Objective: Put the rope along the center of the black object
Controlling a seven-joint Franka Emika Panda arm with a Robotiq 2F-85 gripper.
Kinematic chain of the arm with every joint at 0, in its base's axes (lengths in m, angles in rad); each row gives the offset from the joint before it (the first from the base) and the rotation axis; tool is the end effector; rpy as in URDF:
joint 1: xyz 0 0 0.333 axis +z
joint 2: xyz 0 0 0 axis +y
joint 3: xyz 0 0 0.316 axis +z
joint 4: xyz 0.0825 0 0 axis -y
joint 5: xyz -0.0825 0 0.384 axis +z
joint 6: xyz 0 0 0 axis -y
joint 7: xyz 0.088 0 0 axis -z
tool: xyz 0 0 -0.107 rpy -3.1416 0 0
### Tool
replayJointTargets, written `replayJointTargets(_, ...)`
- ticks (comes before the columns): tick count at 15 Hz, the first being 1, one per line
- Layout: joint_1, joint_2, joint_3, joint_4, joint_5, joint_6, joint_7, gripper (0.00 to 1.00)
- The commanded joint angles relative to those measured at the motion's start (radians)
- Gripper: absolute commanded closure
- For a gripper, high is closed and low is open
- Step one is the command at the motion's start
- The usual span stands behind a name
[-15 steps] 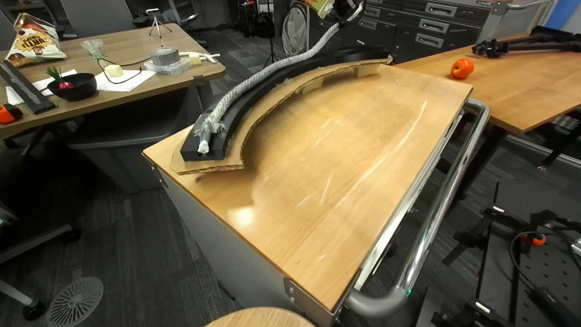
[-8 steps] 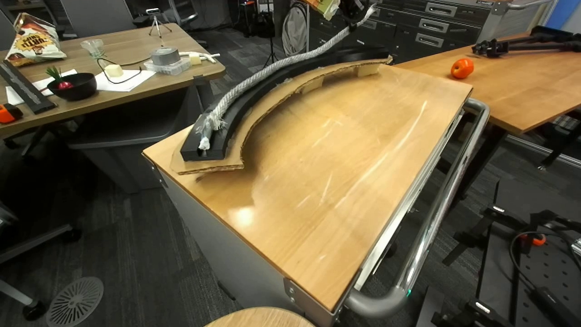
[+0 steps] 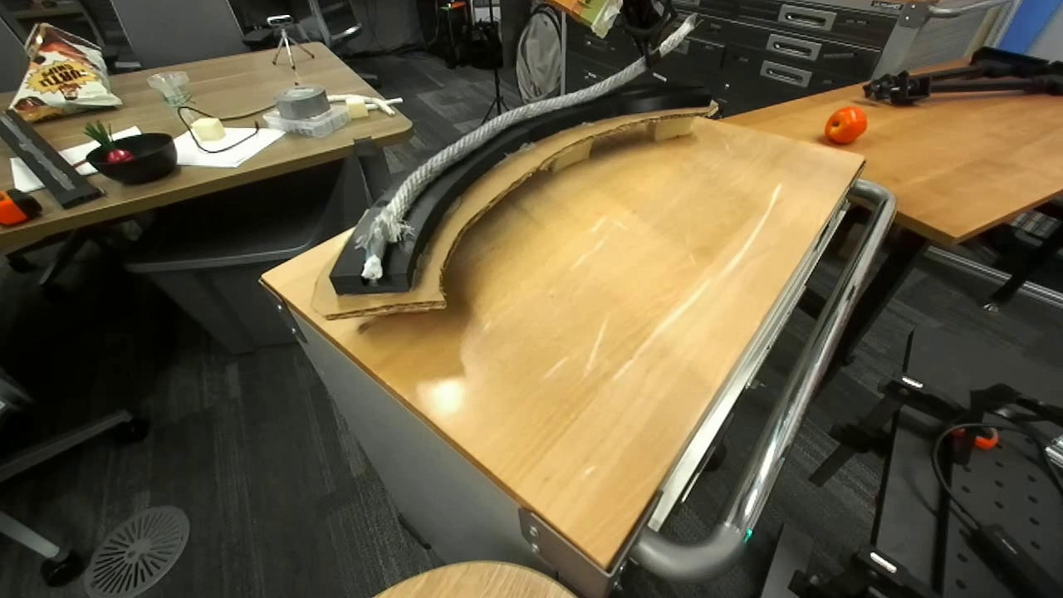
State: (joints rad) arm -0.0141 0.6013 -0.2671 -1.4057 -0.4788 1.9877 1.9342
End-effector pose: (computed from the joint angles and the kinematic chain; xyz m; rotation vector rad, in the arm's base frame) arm 0.6928 -0.1902 0.3730 1.4824 -2.2330 0.5913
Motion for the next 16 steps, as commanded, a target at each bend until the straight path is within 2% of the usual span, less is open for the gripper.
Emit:
replayJointTargets(1,0.003,0.022,0.012,0.059,0.025,-0.07,-0.031,0.97)
replayJointTargets(16,-0.051,0.144,0.023,0.224,0.18,-0.204,-0.034,0.97)
